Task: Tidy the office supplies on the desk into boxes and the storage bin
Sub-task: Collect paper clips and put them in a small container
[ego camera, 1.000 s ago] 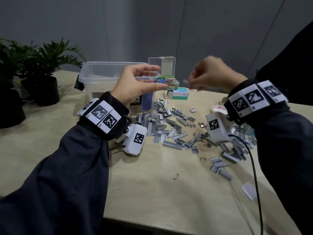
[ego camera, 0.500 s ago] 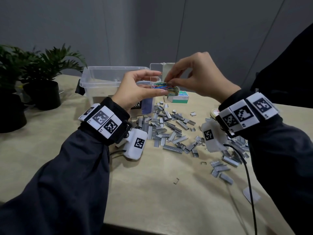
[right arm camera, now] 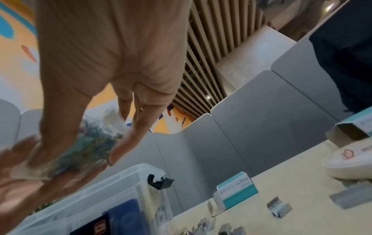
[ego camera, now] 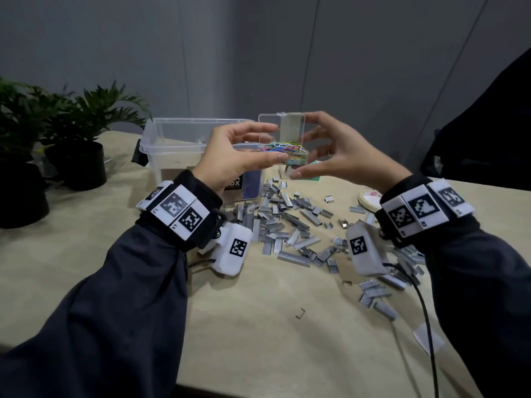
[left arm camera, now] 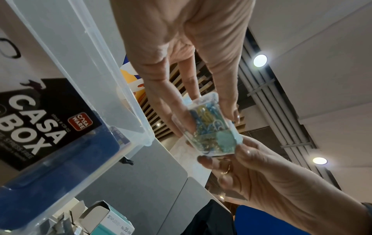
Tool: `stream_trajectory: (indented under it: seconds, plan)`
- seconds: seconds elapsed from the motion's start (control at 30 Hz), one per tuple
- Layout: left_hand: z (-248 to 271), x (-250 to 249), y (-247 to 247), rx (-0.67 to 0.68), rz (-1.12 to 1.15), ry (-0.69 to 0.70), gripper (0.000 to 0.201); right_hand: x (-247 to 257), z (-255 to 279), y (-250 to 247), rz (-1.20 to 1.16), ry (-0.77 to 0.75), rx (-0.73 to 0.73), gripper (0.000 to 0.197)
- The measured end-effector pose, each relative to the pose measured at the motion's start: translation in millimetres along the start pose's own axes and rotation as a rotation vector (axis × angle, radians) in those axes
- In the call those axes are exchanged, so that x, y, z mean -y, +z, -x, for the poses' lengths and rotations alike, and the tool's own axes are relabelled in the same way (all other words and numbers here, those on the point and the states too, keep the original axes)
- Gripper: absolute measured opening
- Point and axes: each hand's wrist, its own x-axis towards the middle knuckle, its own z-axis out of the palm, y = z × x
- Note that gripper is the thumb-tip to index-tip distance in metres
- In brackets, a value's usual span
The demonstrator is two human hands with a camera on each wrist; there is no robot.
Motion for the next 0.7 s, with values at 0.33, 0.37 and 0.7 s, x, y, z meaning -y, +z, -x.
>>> stream_trajectory:
  seconds: [0.33,0.37,0.7]
  plan:
    - [3,-6,2,0.011,0.085,0.094,0.049,-3,1,9,0.016,-0.106,-0.171,0.061]
    - [3,-6,1,0.012,0.074,0.106,0.044,-4,1,11,0.017,-0.110,-0.179,0.060]
    - [6,-11,3,0.010,0.073,0.140,0.050,1,3,16,-0.021,-0.151,-0.203,0.063]
